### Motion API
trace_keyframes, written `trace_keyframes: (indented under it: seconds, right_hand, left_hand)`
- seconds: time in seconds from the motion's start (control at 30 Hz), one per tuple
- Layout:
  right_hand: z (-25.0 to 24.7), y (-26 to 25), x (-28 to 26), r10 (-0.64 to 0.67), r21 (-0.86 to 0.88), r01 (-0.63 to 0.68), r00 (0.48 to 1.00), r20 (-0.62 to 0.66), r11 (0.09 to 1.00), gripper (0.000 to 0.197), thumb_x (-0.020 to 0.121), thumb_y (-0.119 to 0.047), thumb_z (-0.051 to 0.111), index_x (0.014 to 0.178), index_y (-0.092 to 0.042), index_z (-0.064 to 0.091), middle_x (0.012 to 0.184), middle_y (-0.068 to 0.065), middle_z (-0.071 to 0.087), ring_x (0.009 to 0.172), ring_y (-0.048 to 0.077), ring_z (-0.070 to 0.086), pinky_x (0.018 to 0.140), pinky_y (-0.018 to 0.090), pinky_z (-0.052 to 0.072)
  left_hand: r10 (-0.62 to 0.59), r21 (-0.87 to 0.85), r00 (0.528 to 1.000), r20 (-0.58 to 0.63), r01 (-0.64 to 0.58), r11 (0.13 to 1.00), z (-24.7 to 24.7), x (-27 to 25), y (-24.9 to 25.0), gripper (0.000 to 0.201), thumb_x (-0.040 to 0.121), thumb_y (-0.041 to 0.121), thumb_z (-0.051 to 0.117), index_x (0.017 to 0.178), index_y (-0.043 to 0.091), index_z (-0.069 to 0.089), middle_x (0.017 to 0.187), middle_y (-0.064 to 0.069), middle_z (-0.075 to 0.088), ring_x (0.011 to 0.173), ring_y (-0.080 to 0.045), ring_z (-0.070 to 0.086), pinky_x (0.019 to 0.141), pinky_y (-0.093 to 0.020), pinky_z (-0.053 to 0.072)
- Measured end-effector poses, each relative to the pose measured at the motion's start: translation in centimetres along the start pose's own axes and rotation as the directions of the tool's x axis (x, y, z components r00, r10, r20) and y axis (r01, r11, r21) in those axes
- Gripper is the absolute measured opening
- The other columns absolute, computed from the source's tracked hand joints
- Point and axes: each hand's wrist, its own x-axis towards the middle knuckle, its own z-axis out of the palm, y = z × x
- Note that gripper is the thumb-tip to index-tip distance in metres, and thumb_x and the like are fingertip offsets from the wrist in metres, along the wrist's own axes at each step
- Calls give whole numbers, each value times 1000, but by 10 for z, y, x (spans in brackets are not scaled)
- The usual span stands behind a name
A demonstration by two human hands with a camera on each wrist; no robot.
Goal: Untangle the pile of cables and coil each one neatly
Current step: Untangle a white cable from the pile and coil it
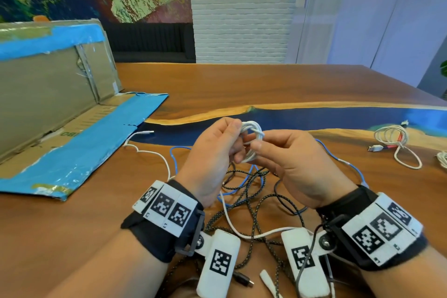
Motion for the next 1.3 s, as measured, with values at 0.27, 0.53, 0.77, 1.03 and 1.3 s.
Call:
trace_keyframes:
  seconds: [0.27, 0.53, 0.77, 1.03, 1.3]
  right_hand:
    - [-6, 3, 5, -81, -45, 75, 985, -152, 996, 19, 68, -23, 79, 85, -14, 80, 87, 11, 76, 77, 16, 69, 70, 32, 55]
    - [4, -3, 2, -15, 301, 28, 999, -45, 953, 44, 82, -5, 64, 121, -12, 46, 72, 10, 67, 71, 31, 65, 72, 35, 53]
    - [3, -8, -3, -60, -134, 62, 998, 20, 989, 42, 87, 8, 70, 124, -6, 55, 92, 17, 77, 90, 32, 74, 84, 37, 60]
    - [-13, -1, 3, -126, -303, 101, 990, -65, 948, 20, 86, 1, 76, 102, -10, 72, 80, 8, 74, 67, 19, 66, 64, 32, 57]
    - [-26, -3, 6, -156, -301, 119, 983, -101, 946, 11, 91, -2, 71, 100, -9, 74, 84, 21, 71, 68, 26, 66, 64, 36, 59]
  left_hand:
    - [-19, -28, 1000, 13, 19, 999, 1, 2, 1, 30, 107, 29, 42, 99, 7, 62, 60, 2, 40, 60, -14, 48, 66, -23, 46]
    - [-70, -151, 996, 46, 77, 986, -1, 3, 2, 37, 98, 31, 59, 108, -4, 62, 63, -3, 43, 57, -15, 49, 65, -27, 44]
    - [-114, -91, 992, 49, 118, 989, -7, 1, 6, 31, 99, 30, 53, 110, 2, 62, 60, 0, 40, 57, -15, 48, 67, -29, 44]
    - [-112, -67, 992, 56, 116, 991, 1, -3, 3, 24, 94, 33, 55, 95, 10, 62, 64, -1, 48, 67, -17, 55, 73, -36, 39]
    - [-147, -99, 985, -91, 138, 985, -3, 0, 7, 36, 106, 31, 45, 117, 9, 72, 116, -13, 72, 98, -21, 68, 84, -39, 51]
